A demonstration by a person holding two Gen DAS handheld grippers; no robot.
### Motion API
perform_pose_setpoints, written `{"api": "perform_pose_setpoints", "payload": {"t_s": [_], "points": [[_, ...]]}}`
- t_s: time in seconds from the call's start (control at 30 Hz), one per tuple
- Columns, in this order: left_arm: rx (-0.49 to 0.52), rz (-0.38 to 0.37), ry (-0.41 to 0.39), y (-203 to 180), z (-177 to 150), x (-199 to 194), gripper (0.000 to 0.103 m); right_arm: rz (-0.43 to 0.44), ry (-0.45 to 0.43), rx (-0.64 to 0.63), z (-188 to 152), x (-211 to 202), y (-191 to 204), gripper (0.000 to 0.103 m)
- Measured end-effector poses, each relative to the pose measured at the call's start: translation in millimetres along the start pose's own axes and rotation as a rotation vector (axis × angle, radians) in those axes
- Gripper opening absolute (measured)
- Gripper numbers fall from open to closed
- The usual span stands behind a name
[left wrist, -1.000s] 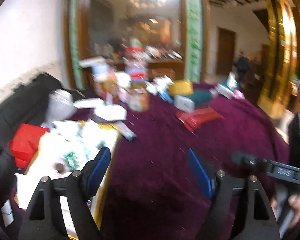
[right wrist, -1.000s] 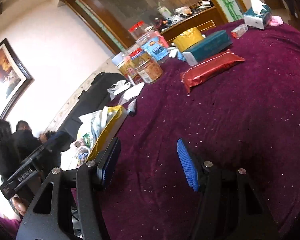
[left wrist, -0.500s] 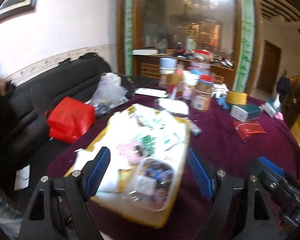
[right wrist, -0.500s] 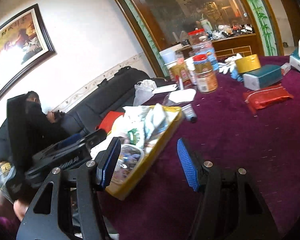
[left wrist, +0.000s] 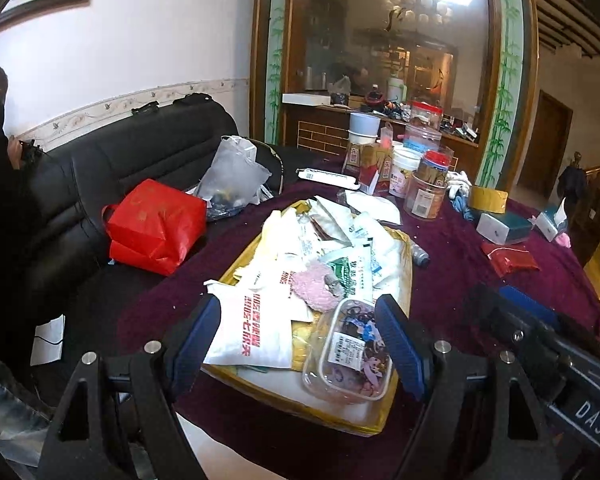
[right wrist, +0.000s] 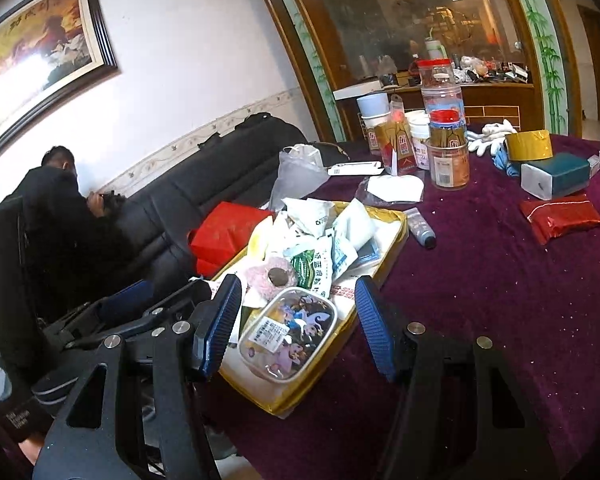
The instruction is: Organize soft objects
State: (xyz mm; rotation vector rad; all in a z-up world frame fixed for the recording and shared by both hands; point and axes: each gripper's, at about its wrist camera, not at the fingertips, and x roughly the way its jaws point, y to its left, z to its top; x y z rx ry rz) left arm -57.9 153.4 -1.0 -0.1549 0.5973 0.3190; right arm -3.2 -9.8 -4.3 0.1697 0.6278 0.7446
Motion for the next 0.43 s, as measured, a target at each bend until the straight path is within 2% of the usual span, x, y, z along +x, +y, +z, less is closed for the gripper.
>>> {"api": "perform_pose_setpoints", "payload": {"t_s": [0.1, 0.37, 0.43], "points": [[-0.013, 0.003, 0.004, 4, 0, 2, 0.08, -0.012, 0.005, -0.005, 1, 4, 2, 0.06], [0.001, 0.055, -0.072, 5, 1, 0, 0.079, -0.022, 0.021, 0.01, -1, 15, -3, 0.06], [0.002, 0.065, -0.068, 4, 1, 1, 0.079, -0.023, 0.023, 0.019, -1, 16, -6, 0.06]]}}
